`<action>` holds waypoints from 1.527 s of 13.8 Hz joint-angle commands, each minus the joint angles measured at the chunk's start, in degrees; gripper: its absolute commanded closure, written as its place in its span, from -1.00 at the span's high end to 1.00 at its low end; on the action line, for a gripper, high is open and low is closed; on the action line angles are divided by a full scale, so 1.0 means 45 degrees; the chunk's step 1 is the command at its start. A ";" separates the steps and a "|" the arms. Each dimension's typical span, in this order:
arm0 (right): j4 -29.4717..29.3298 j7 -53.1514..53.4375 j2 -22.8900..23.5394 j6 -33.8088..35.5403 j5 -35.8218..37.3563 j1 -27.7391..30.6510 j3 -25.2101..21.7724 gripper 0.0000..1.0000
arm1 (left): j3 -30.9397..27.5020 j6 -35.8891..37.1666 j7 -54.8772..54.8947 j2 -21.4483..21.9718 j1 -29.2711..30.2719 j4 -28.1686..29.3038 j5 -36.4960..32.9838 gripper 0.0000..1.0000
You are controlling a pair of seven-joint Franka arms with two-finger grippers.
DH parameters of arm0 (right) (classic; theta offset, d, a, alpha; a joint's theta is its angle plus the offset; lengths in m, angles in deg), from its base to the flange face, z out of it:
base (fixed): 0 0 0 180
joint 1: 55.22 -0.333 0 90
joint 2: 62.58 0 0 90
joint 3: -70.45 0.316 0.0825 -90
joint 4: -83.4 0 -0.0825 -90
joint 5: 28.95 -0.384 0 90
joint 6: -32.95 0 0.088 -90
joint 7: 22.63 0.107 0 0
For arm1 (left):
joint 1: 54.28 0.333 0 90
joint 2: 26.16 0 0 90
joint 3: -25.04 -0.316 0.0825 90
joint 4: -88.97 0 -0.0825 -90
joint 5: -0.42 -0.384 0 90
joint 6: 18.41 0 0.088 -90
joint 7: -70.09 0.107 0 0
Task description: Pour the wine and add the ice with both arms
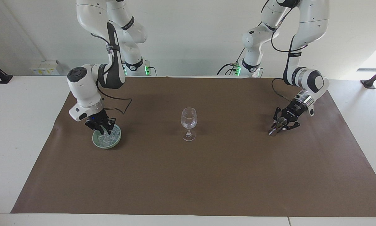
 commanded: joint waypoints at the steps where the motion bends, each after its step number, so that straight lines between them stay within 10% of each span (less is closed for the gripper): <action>1: 0.0023 -0.0109 -0.0150 -0.0053 0.0255 0.0041 0.0070 -0.99 | -0.0054 0.0161 0.0172 -0.0130 0.0029 -0.0085 -0.0102 1.00; 14: -0.1304 0.2310 -0.3117 0.4260 0.0060 -0.1481 0.0324 -1.00 | -0.0288 0.0649 0.0191 0.0572 0.0830 -0.2486 -0.9353 1.00; 21: -0.3298 0.4985 -0.2885 0.5359 -0.1262 -0.2632 0.0617 -1.00 | -0.0269 0.0844 0.1183 0.0924 0.0732 -0.4595 -1.3868 1.00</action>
